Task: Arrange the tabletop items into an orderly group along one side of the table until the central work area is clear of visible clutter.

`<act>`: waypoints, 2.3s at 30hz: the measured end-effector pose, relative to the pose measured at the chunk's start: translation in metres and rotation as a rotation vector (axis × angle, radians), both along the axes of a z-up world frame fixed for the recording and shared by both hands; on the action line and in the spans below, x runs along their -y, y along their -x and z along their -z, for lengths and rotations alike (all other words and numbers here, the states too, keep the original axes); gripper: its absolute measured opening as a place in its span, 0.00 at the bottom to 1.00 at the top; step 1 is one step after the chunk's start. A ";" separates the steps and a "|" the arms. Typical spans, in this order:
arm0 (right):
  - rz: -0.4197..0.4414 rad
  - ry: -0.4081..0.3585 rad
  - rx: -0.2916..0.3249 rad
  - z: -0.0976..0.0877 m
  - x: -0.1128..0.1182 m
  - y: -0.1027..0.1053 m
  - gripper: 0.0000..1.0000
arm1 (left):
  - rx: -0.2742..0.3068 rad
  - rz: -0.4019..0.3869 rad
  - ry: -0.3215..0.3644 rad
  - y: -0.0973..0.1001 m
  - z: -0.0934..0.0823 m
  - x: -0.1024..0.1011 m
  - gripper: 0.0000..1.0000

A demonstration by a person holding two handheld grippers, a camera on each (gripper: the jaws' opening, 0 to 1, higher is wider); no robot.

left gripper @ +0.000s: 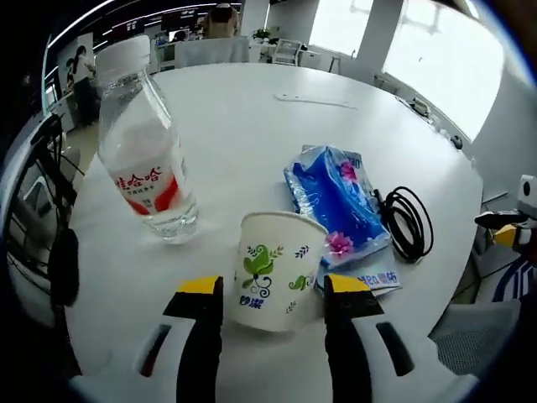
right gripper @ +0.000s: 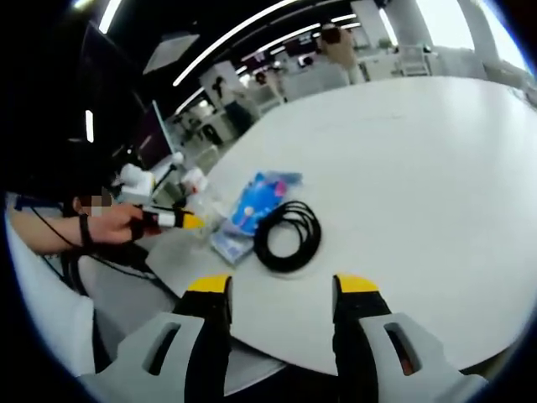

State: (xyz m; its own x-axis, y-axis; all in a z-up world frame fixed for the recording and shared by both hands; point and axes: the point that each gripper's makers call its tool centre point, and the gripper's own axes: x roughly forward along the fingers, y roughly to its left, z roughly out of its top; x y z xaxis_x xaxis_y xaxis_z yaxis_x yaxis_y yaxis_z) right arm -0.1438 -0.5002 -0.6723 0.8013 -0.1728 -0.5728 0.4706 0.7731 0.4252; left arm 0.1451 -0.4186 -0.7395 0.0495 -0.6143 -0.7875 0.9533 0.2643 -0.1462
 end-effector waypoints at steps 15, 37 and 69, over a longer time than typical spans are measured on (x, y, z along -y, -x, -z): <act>0.024 0.004 -0.003 0.001 0.005 0.002 0.45 | -0.012 -0.061 0.019 -0.005 -0.003 -0.019 0.36; -0.037 0.001 -0.009 0.002 -0.002 -0.014 0.45 | 0.021 -0.143 -0.023 -0.006 -0.004 -0.071 0.36; -0.119 0.016 -0.004 -0.008 -0.017 -0.045 0.46 | 0.095 -0.116 -0.062 -0.005 0.000 -0.075 0.37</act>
State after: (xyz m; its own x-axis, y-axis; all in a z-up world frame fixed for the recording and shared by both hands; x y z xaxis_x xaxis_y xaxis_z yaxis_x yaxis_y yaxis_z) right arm -0.0989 -0.4835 -0.6641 0.8144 -0.0858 -0.5739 0.3769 0.8303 0.4106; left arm 0.1499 -0.3439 -0.7394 0.1936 -0.5505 -0.8121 0.9245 0.3795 -0.0368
